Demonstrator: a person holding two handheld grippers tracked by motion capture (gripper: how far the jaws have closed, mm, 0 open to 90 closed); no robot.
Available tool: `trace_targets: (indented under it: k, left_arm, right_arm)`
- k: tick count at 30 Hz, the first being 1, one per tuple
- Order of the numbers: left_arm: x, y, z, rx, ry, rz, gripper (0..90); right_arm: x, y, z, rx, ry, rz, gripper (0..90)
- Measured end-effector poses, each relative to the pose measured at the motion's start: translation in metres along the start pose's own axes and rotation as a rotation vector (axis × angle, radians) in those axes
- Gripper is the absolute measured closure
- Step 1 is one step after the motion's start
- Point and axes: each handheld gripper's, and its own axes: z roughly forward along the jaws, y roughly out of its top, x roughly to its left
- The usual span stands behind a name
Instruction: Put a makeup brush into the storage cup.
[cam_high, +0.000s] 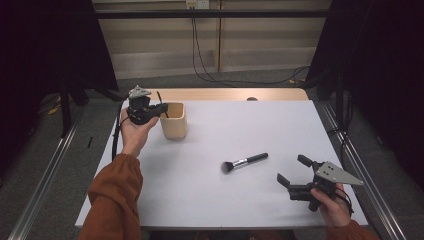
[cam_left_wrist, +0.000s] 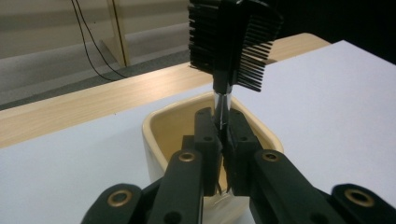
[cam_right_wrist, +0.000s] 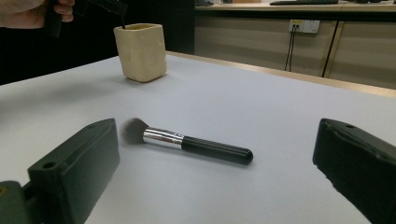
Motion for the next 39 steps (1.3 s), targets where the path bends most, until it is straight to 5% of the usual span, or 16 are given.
trace_targets:
  k: [11, 27, 35, 39]
  left_arm:
    - [-0.002, -0.005, 0.005, 0.004, 0.006, 0.008, 78.5]
    - [0.001, -0.013, -0.001, -0.041, 0.031, -0.016, 35.7]
    - [0.000, -0.015, -0.008, -0.062, 0.056, 0.004, 15.3]
    - [0.000, -0.015, -0.014, -0.093, 0.038, -0.020, 9.3]
  right_arm:
    - [0.000, 0.000, 0.000, 0.001, 0.003, 0.001, 0.3]
    - [0.000, 0.000, 0.001, 0.005, 0.005, 0.003, 0.3]
    - [0.000, -0.001, 0.001, 0.003, 0.005, 0.003, 0.2]
    - [0.000, -0.001, 0.001, 0.004, 0.004, 0.002, 0.3]
